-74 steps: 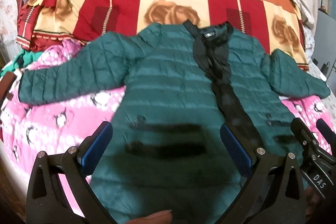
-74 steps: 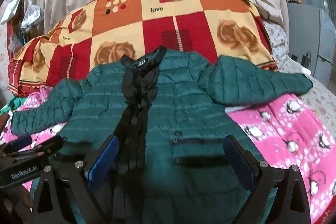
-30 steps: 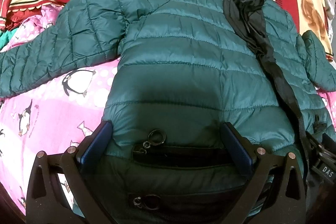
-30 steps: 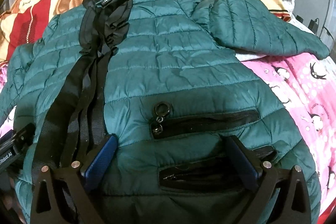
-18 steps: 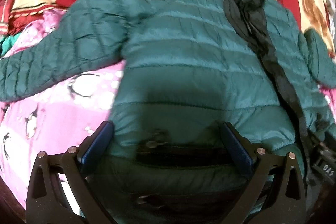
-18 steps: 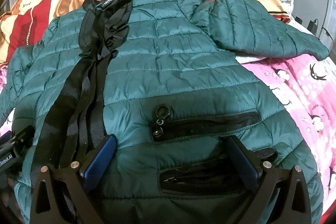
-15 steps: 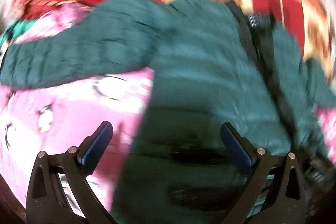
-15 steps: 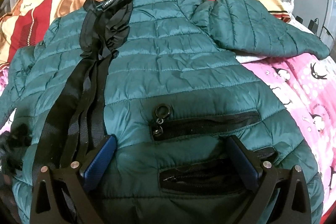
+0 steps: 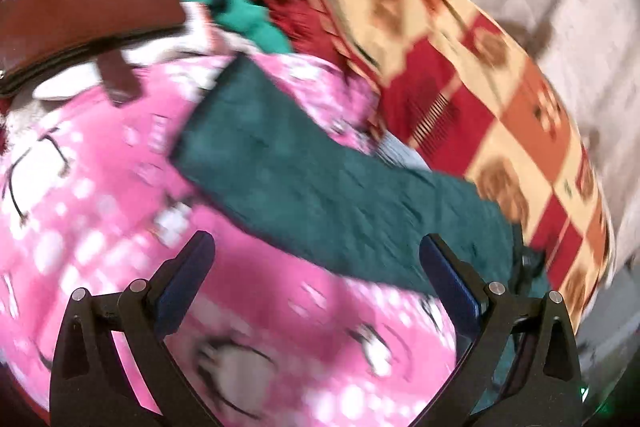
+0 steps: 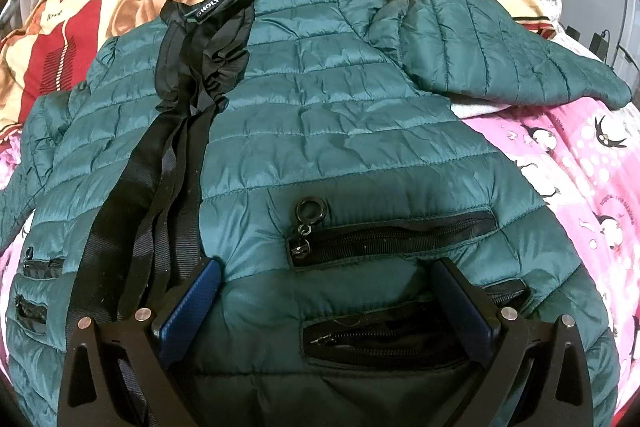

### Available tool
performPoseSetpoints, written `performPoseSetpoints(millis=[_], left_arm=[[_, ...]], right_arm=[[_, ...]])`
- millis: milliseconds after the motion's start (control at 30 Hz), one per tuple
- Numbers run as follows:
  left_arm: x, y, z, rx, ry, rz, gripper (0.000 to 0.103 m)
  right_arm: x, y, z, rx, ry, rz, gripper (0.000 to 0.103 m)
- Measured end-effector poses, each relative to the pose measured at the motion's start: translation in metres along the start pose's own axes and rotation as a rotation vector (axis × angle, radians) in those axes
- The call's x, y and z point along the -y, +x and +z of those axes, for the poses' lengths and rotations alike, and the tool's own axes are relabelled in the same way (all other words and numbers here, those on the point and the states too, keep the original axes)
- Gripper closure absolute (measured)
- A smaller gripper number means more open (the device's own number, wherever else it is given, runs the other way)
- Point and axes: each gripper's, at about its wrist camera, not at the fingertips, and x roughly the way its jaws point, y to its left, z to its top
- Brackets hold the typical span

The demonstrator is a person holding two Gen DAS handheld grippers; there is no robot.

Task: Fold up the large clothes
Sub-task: 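Grasp the jacket sleeve cuff with the left gripper and lift it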

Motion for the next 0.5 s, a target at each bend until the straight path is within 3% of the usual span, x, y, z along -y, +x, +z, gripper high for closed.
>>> performPoseSetpoints(millis=[300,400,467,500], left_arm=[[-0.052,0.035,0.024,0.029,-0.217,-0.044,0.006],[-0.056,0.040,0.026,0.040,-0.238,-0.075,0.008],[-0.054,0.046,0.030,0.050,-0.235,-0.075,0.021],[-0.054,0.048,0.030,0.052,-0.239,-0.063,0.039]], right_arm=[[-0.001,0.000,0.001,0.012,-0.001,-0.001,0.000],[-0.002,0.001,0.001,0.018,-0.002,-0.002,0.000],[-0.002,0.001,0.000,0.022,-0.003,-0.002,0.000],[-0.002,0.001,0.000,0.023,-0.003,-0.002,0.000]])
